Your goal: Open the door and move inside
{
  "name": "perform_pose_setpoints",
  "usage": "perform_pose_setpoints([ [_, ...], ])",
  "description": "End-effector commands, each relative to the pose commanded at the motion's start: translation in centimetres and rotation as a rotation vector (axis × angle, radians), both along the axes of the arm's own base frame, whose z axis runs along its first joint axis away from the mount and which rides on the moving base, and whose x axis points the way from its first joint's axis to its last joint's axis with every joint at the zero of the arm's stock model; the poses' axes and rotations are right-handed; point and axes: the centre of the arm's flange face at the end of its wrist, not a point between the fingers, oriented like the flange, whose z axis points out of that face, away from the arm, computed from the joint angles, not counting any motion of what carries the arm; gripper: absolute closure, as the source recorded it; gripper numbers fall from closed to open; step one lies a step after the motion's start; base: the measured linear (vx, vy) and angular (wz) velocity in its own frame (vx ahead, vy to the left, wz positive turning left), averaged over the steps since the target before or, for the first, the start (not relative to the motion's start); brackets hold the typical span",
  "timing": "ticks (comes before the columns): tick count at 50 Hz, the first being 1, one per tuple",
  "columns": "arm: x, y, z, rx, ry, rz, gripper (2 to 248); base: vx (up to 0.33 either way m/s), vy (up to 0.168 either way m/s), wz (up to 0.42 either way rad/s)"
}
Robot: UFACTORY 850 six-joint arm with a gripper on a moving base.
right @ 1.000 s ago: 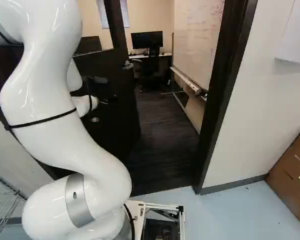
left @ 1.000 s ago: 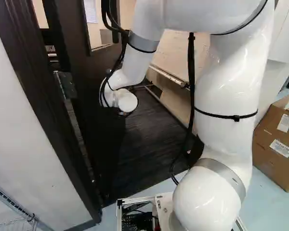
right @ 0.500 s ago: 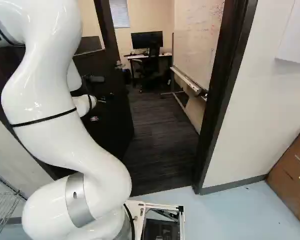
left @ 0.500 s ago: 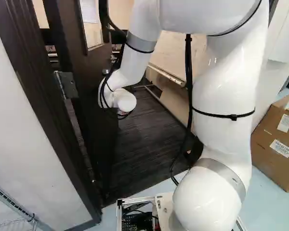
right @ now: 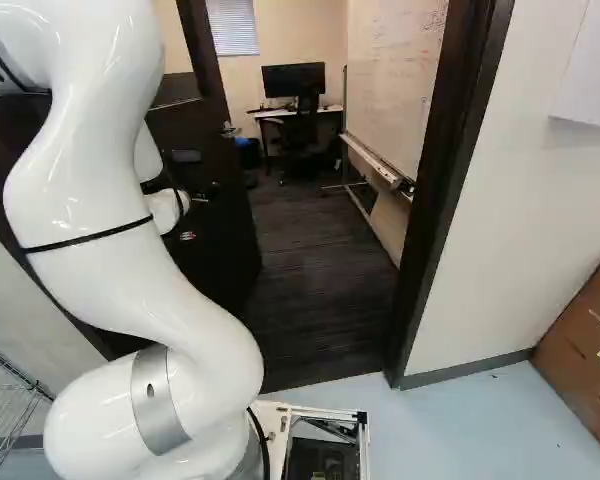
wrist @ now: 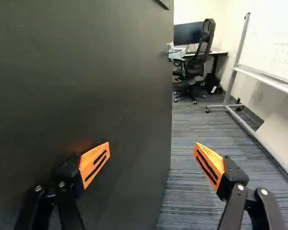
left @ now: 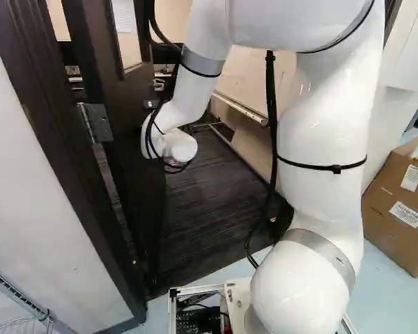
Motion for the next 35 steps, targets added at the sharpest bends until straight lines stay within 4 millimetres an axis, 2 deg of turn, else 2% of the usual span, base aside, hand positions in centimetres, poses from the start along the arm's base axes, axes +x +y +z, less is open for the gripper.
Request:
perform_pose_setpoints([
  [35, -0.2, 1.9, 0.3, -0.027, -0.059, 0.120, 3, 0.000, 0.000, 0.000],
])
